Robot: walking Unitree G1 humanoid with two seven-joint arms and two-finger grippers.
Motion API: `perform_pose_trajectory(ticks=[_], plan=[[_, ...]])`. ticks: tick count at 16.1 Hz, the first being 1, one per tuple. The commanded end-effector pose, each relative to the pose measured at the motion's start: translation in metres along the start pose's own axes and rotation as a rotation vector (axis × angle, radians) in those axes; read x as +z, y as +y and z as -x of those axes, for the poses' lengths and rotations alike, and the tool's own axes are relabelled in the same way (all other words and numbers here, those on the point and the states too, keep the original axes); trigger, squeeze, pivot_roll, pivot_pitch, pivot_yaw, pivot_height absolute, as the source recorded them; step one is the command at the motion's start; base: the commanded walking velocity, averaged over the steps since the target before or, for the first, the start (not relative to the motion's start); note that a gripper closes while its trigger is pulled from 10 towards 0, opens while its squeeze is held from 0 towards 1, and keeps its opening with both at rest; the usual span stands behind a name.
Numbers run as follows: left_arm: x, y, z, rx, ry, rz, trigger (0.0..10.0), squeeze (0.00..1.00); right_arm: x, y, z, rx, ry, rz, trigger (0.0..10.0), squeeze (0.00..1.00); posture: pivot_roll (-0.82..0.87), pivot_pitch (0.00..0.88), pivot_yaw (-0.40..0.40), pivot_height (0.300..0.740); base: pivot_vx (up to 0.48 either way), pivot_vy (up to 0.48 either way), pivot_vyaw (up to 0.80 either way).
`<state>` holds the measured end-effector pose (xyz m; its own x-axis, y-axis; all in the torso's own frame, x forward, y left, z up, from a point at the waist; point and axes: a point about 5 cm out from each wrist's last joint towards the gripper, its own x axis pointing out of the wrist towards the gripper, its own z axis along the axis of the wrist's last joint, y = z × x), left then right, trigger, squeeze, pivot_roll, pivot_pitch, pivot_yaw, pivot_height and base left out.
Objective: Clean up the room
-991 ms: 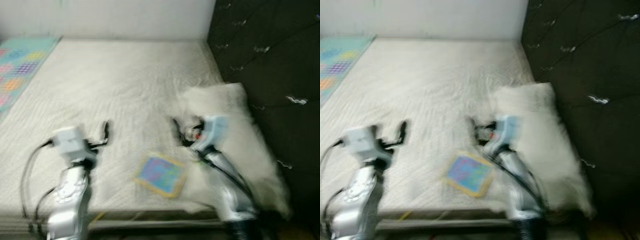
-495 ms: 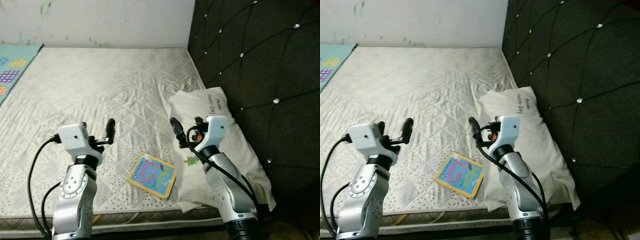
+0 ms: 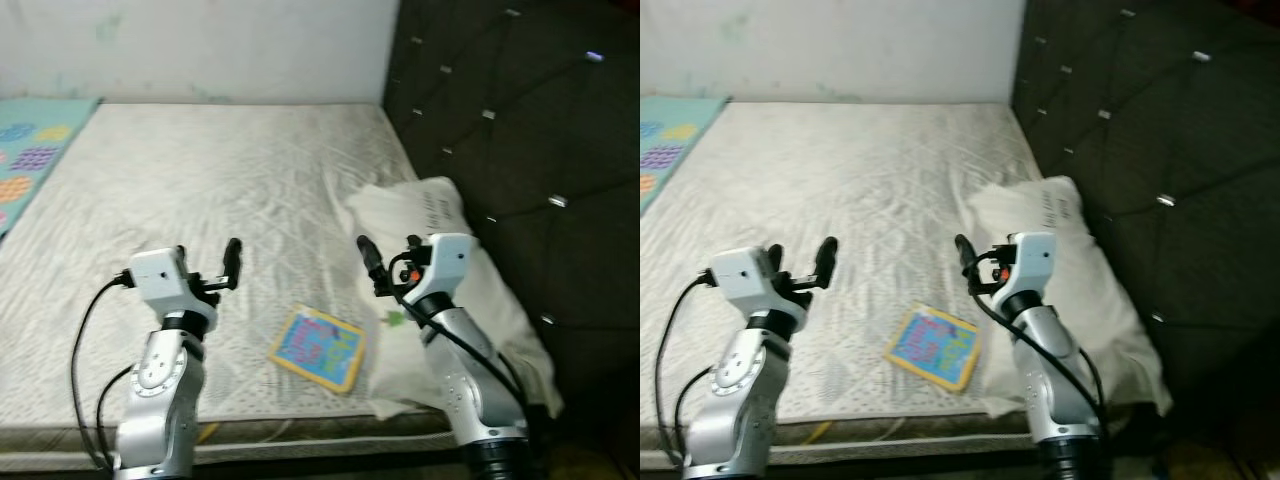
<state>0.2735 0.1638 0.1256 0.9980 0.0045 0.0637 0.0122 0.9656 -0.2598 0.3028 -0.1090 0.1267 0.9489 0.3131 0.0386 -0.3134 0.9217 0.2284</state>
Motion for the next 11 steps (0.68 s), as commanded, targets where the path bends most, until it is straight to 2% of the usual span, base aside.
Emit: perform_pose_trajectory(ticks=[1,3,10,11], plan=[[-0.0008,-0.0030,-0.0018,-0.011,0.009,0.001,10.0,0.00,-0.0008,-0.0011,0.0007,-0.006,0.005,0.005,10.0,0.00,-0.06,0.012,0.014,0.740,0.000,0.480,0.00],[-0.0001,-0.0030,-0.0022,-0.007,0.002,-0.001,10.0,0.00,-0.0005,-0.0018,0.0007,-0.010,0.005,0.007,10.0,0.00,-0.06,0.014,0.015,0.740,0.000,0.480,0.00],[0.0004,-0.0025,-0.0028,0.000,-0.002,0.001,10.0,0.00,-0.0007,-0.0031,0.0013,-0.014,0.003,0.010,10.0,0.00,-0.07,0.013,0.016,0.740,0.000,0.000,0.00],[-0.0003,-0.0022,-0.0031,0.001,-0.001,0.010,10.0,0.00,-0.0008,-0.0033,0.0013,-0.014,0.004,0.012,10.0,0.00,-0.07,0.013,0.016,0.740,0.000,0.480,0.00]])
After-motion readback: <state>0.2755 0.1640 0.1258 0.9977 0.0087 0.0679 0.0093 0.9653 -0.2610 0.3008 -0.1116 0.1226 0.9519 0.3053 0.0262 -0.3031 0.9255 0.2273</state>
